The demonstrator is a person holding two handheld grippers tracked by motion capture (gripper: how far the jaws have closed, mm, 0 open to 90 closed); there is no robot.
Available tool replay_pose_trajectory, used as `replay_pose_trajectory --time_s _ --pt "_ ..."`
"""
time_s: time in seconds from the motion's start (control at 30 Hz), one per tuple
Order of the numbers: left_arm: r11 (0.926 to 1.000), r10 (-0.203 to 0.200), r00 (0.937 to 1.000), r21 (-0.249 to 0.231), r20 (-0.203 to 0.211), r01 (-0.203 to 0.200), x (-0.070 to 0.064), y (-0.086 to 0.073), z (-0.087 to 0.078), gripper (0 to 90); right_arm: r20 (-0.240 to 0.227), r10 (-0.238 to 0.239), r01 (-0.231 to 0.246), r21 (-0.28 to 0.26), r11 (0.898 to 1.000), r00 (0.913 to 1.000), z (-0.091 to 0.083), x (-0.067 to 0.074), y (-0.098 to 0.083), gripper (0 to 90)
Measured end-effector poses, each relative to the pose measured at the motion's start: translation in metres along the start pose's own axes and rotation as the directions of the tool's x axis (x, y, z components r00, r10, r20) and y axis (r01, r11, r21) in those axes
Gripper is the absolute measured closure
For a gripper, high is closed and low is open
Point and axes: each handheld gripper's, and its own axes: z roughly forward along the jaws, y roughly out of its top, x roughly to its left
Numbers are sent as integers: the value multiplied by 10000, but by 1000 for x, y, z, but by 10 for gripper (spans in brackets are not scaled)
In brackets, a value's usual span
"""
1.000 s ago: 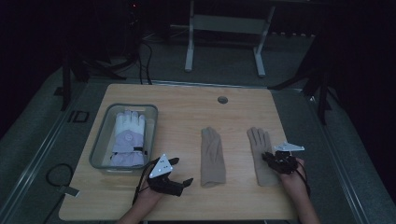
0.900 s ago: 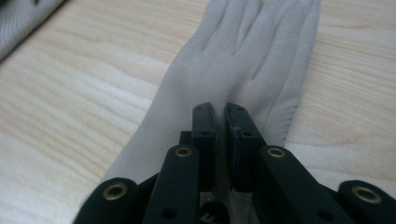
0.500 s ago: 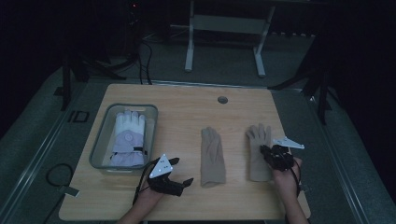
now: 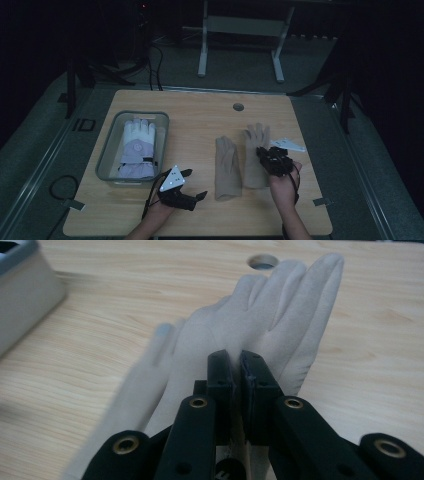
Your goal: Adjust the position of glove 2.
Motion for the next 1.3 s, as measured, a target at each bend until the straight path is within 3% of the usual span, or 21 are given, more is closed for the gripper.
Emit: replay_pose_trajectory --time_s 0.23,0.5,0.77,1.07,1.3 --pt "10000 76 10000 3 9 -76 -1 0 -1 76 -448 -227 222 -124 9997 9987 13 37 9 840" --pt "9999 150 9999 -6 58 -150 -2 1 0 76 -743 -138 157 255 9996 9971 30 61 2 840" --pt "9998 195 9998 25 101 -195 -3 1 1 76 -819 -104 170 806 9966 9966 44 68 -14 836" --pt "9998 183 9997 88 135 -184 -3 0 3 76 -780 -224 348 1603 9865 9967 62 64 -31 813" --pt "9997 239 9996 98 143 -240 -4 0 3 76 -831 -344 492 1834 9818 9959 72 65 -38 704"
